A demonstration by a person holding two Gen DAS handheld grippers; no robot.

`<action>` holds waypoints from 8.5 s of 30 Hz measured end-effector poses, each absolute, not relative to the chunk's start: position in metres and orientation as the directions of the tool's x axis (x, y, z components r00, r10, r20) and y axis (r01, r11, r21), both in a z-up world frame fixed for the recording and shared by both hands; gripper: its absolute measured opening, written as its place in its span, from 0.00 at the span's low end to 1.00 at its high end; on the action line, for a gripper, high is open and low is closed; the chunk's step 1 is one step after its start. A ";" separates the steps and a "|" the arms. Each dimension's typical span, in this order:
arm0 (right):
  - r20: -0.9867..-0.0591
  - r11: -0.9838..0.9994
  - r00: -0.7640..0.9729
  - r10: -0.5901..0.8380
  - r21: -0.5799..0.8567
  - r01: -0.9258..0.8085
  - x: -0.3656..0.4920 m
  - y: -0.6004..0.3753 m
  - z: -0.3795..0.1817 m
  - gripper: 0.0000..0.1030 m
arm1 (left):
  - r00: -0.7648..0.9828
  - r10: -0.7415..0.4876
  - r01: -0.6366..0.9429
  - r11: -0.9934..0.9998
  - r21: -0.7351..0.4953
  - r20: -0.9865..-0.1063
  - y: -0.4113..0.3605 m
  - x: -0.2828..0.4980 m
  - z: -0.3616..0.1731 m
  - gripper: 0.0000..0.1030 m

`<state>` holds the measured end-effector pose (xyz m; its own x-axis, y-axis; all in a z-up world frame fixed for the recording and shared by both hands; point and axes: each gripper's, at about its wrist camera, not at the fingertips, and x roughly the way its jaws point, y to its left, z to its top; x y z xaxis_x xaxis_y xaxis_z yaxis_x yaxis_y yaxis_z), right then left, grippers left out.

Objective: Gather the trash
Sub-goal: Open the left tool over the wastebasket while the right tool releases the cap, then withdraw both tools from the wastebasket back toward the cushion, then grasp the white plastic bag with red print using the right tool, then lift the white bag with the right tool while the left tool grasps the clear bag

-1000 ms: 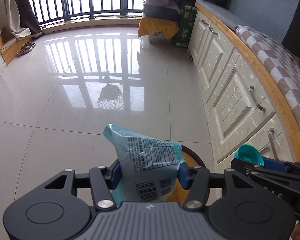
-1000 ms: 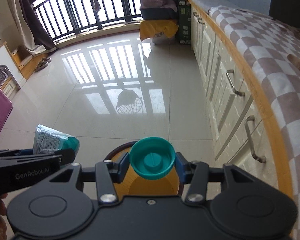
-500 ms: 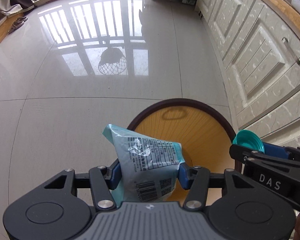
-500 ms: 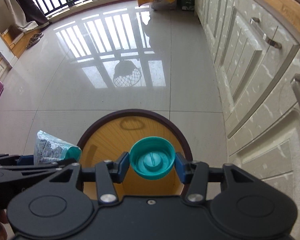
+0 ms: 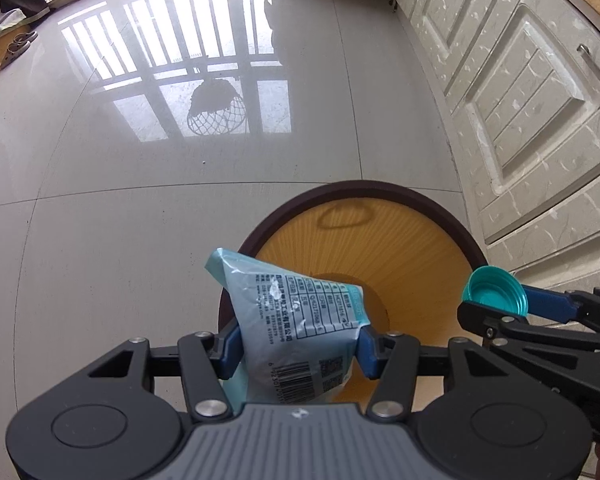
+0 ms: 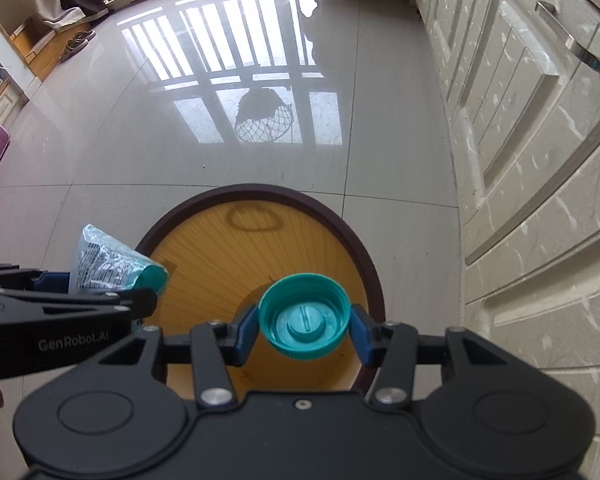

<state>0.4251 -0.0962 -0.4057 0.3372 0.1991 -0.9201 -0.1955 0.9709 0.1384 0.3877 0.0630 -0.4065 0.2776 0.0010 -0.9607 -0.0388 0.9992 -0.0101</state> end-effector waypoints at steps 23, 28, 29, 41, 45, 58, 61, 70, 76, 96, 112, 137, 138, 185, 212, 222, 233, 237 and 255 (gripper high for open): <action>-0.935 0.979 0.306 0.181 0.141 -0.149 0.426 -0.110 -0.409 0.71 | 0.266 -0.003 -0.094 0.995 -0.029 -0.964 0.072 0.386 -0.412 0.93; -0.935 0.979 0.312 0.168 0.120 -0.166 0.422 -0.113 -0.406 0.73 | 0.267 0.010 -0.095 0.995 -0.017 -0.964 0.073 0.384 -0.412 0.99; -0.934 0.979 0.317 0.165 0.117 -0.166 0.422 -0.114 -0.406 0.74 | 0.269 0.013 -0.099 0.995 -0.014 -0.963 0.073 0.383 -0.412 1.00; -0.924 0.987 0.366 0.107 0.053 -0.155 0.410 -0.122 -0.388 1.00 | 0.299 0.032 -0.130 0.991 -0.008 -0.954 0.088 0.362 -0.394 1.00; -0.925 0.986 0.367 0.095 0.036 -0.165 0.402 -0.121 -0.377 1.00 | 0.318 0.010 -0.134 0.990 -0.034 -0.948 0.091 0.353 -0.374 1.00; -0.897 0.990 0.434 0.082 0.022 -0.142 0.359 -0.136 -0.292 1.00 | 0.391 0.025 -0.114 0.993 -0.022 -0.920 0.087 0.299 -0.294 1.00; -0.887 0.992 0.457 0.067 0.009 -0.129 0.345 -0.141 -0.267 1.00 | 0.420 0.026 -0.119 0.993 -0.026 -0.907 0.087 0.281 -0.273 1.00; -0.827 0.994 0.558 0.075 0.019 -0.106 0.291 -0.163 -0.198 1.00 | 0.522 0.032 -0.151 0.987 -0.055 -0.852 0.089 0.233 -0.214 1.00; -0.770 0.994 0.632 0.082 0.020 -0.105 0.260 -0.176 -0.158 1.00 | 0.596 0.030 -0.133 0.989 -0.063 -0.802 0.078 0.209 -0.176 1.00; -0.631 0.998 0.775 0.012 0.056 0.030 0.180 -0.271 -0.090 1.00 | 0.732 -0.074 0.042 0.997 -0.064 -0.677 -0.006 0.169 -0.111 1.00; -0.595 0.980 0.787 -0.161 -0.003 0.198 0.141 -0.384 -0.102 1.00 | 0.736 -0.294 0.312 0.947 -0.080 -0.609 -0.130 0.158 -0.114 1.00; -0.621 0.955 0.783 0.005 0.236 0.181 0.182 -0.480 -0.163 0.60 | 0.547 -0.623 0.693 0.712 -0.114 -0.559 -0.248 0.225 -0.154 1.00; -0.618 0.955 0.786 0.022 0.244 0.166 0.180 -0.479 -0.165 0.49 | 0.543 -0.629 0.700 0.705 -0.115 -0.556 -0.252 0.232 -0.154 1.00; -0.713 0.916 0.700 -0.041 0.254 0.312 0.047 -0.500 -0.166 0.27 | 0.226 -0.652 0.751 0.590 -0.297 -0.723 -0.284 0.265 -0.192 1.00; -0.691 0.921 0.722 0.016 0.292 0.259 0.047 -0.472 -0.161 0.34 | 0.244 -0.646 0.567 0.700 -0.434 -0.724 -0.253 0.181 -0.209 1.00; -0.659 0.921 0.752 0.012 0.300 0.248 0.044 -0.474 -0.148 0.34 | 0.375 -0.563 0.362 0.820 -0.442 -0.737 -0.256 0.222 -0.206 1.00; -0.654 0.914 0.757 -0.023 0.294 0.281 0.044 -0.480 -0.154 0.43 | 0.388 -0.346 0.132 0.938 -0.320 -0.854 -0.304 0.257 -0.173 1.00; -0.649 0.902 0.760 -0.045 0.300 0.310 0.043 -0.486 -0.156 0.44 | 0.399 -0.170 0.125 0.984 -0.130 -0.901 -0.334 0.263 -0.181 1.00; -0.738 0.966 0.675 0.005 0.177 0.187 0.094 -0.476 -0.177 0.47 | 0.440 -0.341 0.414 0.898 -0.149 -0.831 -0.311 0.220 -0.164 0.48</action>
<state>0.0942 -0.4756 -0.1771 0.6748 0.0049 -0.7380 0.1868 0.9663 0.1772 0.2199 -0.3113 -0.1643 0.4403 -0.3405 -0.8308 0.4137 0.8982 -0.1489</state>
